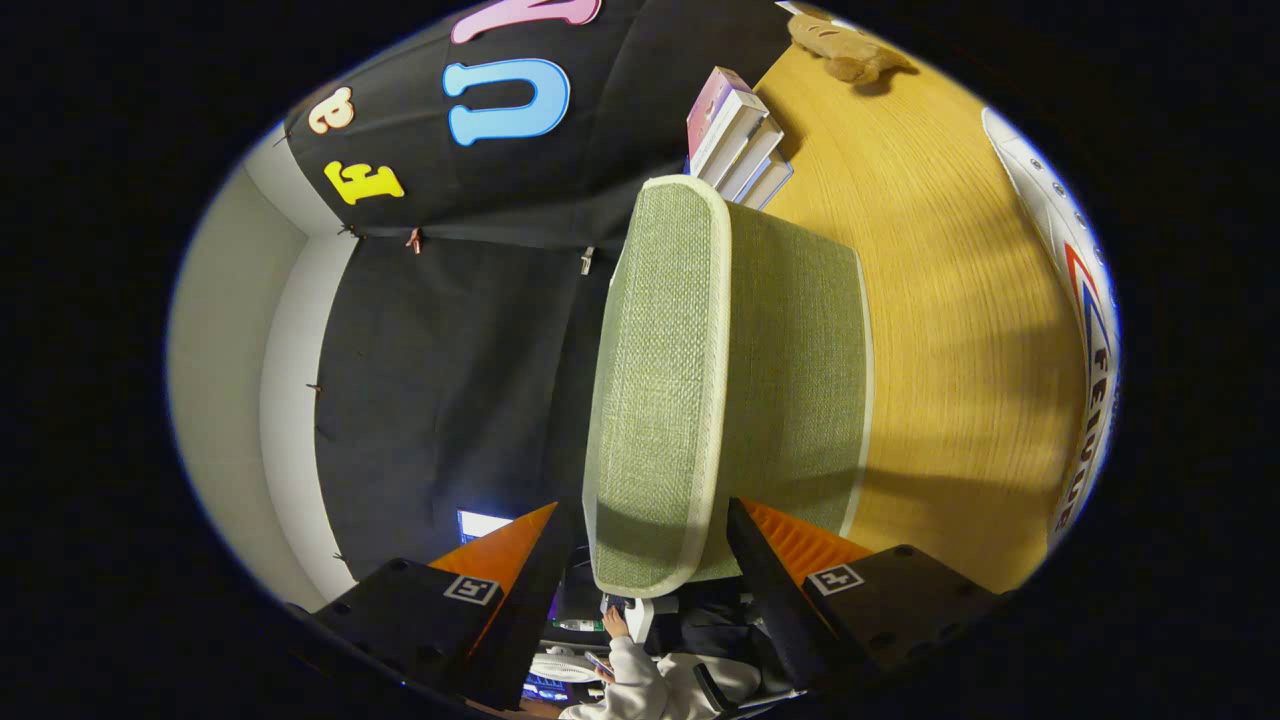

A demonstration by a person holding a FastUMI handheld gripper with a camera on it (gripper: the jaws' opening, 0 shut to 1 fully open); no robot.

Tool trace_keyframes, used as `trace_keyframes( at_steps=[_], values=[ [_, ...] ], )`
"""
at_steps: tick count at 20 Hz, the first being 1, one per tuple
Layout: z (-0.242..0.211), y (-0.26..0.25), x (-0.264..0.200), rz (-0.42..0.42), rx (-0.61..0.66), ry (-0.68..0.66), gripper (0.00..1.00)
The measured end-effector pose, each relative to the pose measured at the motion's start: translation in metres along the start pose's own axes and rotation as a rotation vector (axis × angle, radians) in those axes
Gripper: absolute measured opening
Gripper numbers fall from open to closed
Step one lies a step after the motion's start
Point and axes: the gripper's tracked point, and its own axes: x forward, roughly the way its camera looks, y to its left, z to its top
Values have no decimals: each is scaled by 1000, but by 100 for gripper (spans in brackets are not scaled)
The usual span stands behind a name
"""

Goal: Open the storage box then place both shoes into the box .Put the left shoe in first, then the right shoe, with the right side of both shoes facing outward in a uniform manner.

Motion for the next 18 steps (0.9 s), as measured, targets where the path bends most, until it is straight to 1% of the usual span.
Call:
trace_keyframes(
  at_steps=[3, 4, 5, 6, 7, 8, 10, 11, 12, 14, 16, 18],
  values=[
    [1, 1, 7, 53, 69, 22, 96],
    [1, -1, 10, 54, 92, 25, 88],
    [2, -2, 10, 59, 110, 28, 83],
    [1, 2, 7, 77, 127, 34, 75],
    [-1, 5, 6, 89, 136, 41, 74],
    [-2, 2, 3, 77, 138, 32, 63],
    [2, 6, -1, 84, 164, 23, 41],
    [11, 5, -1, 67, 182, -8, 28],
    [8, 10, 1, 71, 185, -19, 15],
    [7, 16, 0, 61, 153, -39, 5],
    [4, 21, 2, 58, 157, -29, 5],
    [6, 24, 6, 26, 167, -28, 5]
  ],
)
